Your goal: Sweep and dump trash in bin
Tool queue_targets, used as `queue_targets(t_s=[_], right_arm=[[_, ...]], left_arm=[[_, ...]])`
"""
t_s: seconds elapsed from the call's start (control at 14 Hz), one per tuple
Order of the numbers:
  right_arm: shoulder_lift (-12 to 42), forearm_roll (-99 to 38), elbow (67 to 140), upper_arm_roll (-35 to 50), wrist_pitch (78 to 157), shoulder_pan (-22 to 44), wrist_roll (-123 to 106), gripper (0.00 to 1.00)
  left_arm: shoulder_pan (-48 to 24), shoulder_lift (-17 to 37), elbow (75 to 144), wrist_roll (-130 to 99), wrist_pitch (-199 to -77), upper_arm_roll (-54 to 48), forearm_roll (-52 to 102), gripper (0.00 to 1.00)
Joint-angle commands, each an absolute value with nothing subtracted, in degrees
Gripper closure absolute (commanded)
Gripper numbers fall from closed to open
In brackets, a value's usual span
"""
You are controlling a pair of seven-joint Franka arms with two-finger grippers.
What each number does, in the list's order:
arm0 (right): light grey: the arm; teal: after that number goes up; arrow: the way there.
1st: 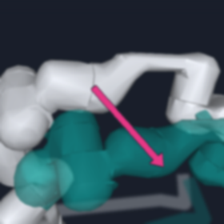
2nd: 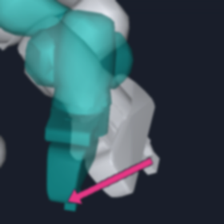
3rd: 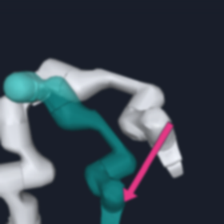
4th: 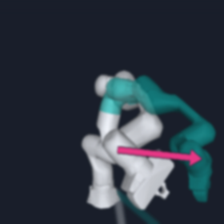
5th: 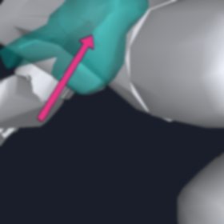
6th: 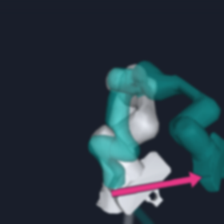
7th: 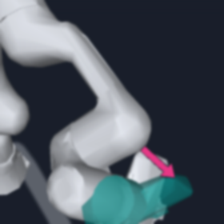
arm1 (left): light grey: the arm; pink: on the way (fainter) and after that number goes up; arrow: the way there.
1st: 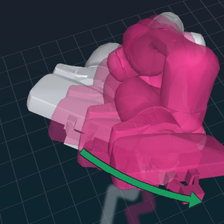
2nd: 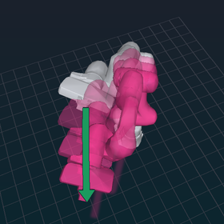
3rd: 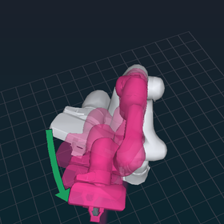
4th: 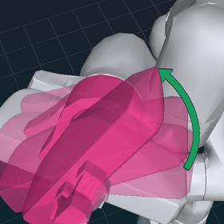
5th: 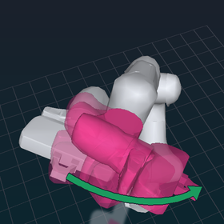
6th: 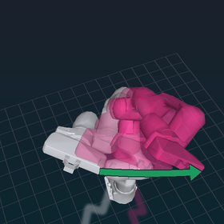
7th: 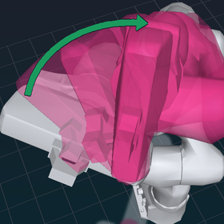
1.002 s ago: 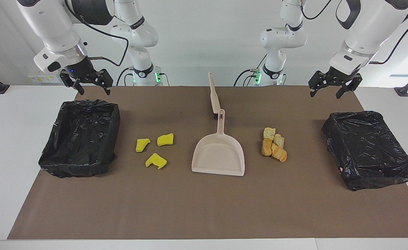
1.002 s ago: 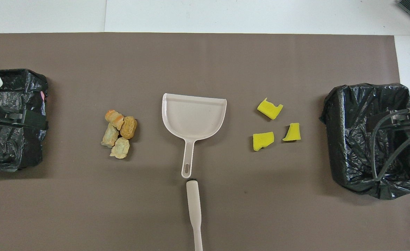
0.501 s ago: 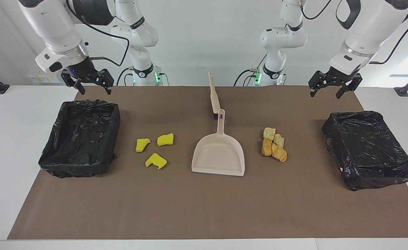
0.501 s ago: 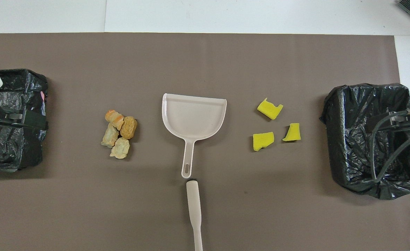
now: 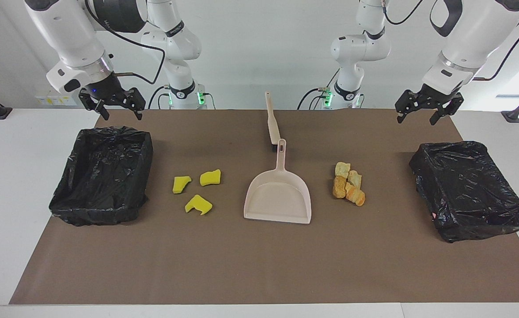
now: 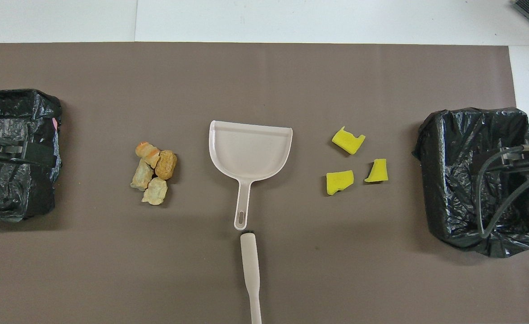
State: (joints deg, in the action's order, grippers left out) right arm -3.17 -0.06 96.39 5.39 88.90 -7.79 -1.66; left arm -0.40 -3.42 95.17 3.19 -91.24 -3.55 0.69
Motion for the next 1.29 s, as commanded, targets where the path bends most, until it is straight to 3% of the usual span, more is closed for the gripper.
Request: queue_targets(t_s=[0.0, 1.22], right_arm=[[-4.66, -1.14, 98.35, 5.54, 89.3, -7.91, -0.88, 0.0], [-5.01, -1.06, 99.23, 5.8, 89.38, -6.94, -0.62, 0.0]], left_arm=[[0.18, -4.92, 95.54, 2.99, -91.31, -2.9, 0.7, 0.0], [-0.09, -6.59, 96.59, 3.43, -87.19, -3.16, 0.88, 0.0]])
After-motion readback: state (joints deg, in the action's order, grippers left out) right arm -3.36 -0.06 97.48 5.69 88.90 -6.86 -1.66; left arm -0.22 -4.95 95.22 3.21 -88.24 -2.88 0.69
